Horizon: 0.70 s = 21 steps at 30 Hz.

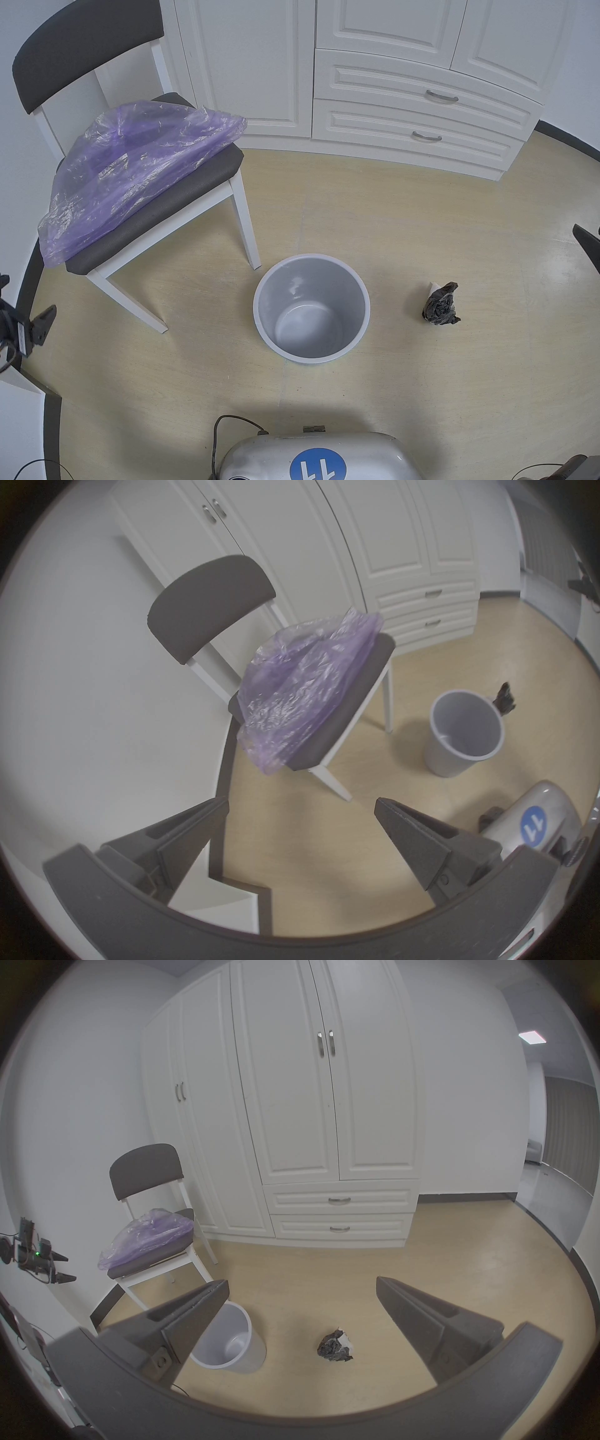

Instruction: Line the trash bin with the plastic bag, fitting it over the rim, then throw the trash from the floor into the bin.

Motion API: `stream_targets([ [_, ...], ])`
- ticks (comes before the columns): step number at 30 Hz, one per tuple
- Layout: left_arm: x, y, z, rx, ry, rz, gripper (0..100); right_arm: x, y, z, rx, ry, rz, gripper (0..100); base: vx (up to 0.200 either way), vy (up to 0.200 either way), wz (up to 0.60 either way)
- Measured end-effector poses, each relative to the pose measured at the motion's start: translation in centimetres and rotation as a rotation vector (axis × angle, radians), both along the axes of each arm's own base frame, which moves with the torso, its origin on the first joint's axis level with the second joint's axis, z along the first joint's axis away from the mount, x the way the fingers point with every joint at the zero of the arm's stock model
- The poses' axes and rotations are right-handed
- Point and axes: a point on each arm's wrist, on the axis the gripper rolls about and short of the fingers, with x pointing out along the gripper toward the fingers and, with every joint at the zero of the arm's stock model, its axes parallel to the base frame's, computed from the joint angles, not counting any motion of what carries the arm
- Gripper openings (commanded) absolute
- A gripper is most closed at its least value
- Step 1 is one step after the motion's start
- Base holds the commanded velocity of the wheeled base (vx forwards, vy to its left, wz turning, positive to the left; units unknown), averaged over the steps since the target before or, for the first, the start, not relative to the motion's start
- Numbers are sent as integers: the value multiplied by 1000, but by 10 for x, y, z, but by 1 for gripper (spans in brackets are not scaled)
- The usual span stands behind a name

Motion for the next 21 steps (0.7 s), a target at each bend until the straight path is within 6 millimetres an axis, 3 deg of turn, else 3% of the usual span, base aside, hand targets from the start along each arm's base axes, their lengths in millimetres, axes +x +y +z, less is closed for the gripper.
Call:
stream_targets([
  [2,22,11,5,36,15,26,100,9,1,-1,7,26,2,100,0,0,0],
  [11,76,55,2,64,15,55,100,31,2,-8,27,92,5,100,0,0,0],
  [21,110,93,-12,35,21,63,100,48,4,-15,44,68,15,100,0,0,0],
])
